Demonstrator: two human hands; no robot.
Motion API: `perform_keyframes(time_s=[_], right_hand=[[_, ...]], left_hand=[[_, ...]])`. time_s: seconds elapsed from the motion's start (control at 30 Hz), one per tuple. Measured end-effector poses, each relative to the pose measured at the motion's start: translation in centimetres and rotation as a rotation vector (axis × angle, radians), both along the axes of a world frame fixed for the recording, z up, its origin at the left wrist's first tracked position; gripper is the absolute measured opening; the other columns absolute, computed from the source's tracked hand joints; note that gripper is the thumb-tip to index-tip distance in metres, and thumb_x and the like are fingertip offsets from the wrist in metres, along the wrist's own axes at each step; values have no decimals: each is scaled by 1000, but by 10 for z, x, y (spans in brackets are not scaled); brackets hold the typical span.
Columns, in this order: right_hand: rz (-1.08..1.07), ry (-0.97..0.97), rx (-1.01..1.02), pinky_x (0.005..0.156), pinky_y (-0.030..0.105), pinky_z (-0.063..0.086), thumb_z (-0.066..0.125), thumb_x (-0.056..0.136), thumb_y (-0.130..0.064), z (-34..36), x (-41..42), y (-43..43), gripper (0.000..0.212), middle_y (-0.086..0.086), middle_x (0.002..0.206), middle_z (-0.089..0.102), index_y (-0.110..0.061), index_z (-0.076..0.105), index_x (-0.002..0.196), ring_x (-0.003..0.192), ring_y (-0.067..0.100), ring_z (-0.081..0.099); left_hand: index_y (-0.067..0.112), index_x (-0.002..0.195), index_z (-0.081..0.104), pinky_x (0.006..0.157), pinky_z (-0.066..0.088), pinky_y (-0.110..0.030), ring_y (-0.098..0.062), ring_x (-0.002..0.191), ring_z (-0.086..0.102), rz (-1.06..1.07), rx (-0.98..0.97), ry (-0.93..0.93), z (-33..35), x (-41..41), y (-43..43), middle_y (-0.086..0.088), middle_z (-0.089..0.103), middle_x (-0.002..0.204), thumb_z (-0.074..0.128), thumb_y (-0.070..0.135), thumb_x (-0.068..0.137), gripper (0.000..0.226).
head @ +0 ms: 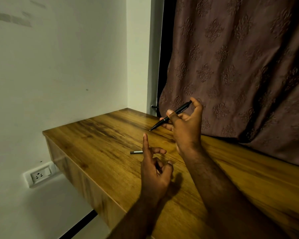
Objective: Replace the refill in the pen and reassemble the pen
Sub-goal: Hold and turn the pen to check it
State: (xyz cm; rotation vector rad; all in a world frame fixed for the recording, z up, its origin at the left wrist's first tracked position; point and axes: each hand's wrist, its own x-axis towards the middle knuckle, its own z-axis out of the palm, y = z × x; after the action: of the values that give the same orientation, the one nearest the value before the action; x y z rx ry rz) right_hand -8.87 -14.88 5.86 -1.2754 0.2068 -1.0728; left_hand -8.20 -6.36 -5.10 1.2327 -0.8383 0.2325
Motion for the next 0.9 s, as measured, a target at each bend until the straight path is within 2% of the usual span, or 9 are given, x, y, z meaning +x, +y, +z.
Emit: perform_keyframes(time_s=[0.17, 0.27, 0.33, 0.43, 0.6, 0.7, 0.77, 0.83, 0.9], right_hand=[[-4, 7, -35, 64, 44, 60, 62, 87, 6, 1, -2, 3, 61, 25, 99, 63, -34, 37, 125, 80, 34, 71], [7, -1, -54, 66, 40, 61, 61, 88, 6, 3, -3, 5, 67, 19, 94, 65, -34, 33, 133, 78, 27, 72], [6, -4, -46, 66, 40, 61, 61, 88, 5, 3, -3, 6, 68, 19, 94, 65, -35, 33, 135, 77, 26, 73], [-18, -3, -59, 67, 46, 61, 62, 87, 6, 2, -2, 6, 63, 24, 94, 65, -36, 37, 127, 79, 32, 72], [3, -20, -38, 67, 39, 61, 60, 89, 5, 4, -3, 5, 67, 19, 97, 65, -35, 31, 134, 78, 27, 73], [-12, -19, -54, 64, 39, 60, 60, 88, 7, 5, -4, 6, 65, 22, 101, 66, -32, 35, 134, 72, 26, 73], [-17, -11, -72, 64, 39, 61, 60, 88, 7, 6, -4, 6, 65, 24, 106, 65, -33, 35, 133, 71, 24, 73], [-6, -8, -78, 63, 35, 60, 60, 89, 6, 7, -5, 6, 68, 23, 113, 63, -35, 32, 135, 71, 22, 74], [1, -11, -81, 62, 34, 60, 60, 89, 5, 8, -6, 6, 68, 21, 111, 64, -32, 31, 139, 71, 21, 73]], left_hand=[[37, 149, 7, 48, 46, -23, -10, 53, 51, 2, -4, 5, 0, -1, 0, 7, 60, 99, 59, 31, 71, 93], [35, 150, 7, 49, 45, -20, -9, 53, 51, 2, 0, 10, 0, -1, 0, 6, 60, 99, 60, 31, 71, 95], [35, 149, 6, 48, 45, -20, -8, 53, 50, 7, 11, 4, -1, -1, 0, 5, 60, 100, 63, 26, 73, 96], [33, 150, 5, 48, 47, -22, -10, 53, 51, 15, 31, -2, -1, -1, -1, 3, 60, 101, 63, 14, 74, 97], [30, 151, 6, 48, 47, -23, -9, 53, 52, 13, 24, 4, -1, -1, 0, 5, 60, 100, 62, 28, 73, 97], [28, 151, 7, 48, 45, -19, -7, 53, 51, 10, 22, 0, 0, -1, -1, 6, 60, 99, 63, 22, 73, 96], [30, 150, 7, 48, 45, -19, -7, 52, 51, 9, 26, -1, 1, -1, 0, 6, 59, 99, 62, 25, 73, 96], [33, 150, 6, 48, 47, -22, -9, 53, 52, 9, 29, 6, 1, -1, 0, 7, 60, 99, 61, 30, 72, 95], [35, 150, 6, 48, 50, -27, -11, 54, 53, 6, 25, 12, 1, -2, 1, 6, 60, 100, 60, 33, 71, 95]])
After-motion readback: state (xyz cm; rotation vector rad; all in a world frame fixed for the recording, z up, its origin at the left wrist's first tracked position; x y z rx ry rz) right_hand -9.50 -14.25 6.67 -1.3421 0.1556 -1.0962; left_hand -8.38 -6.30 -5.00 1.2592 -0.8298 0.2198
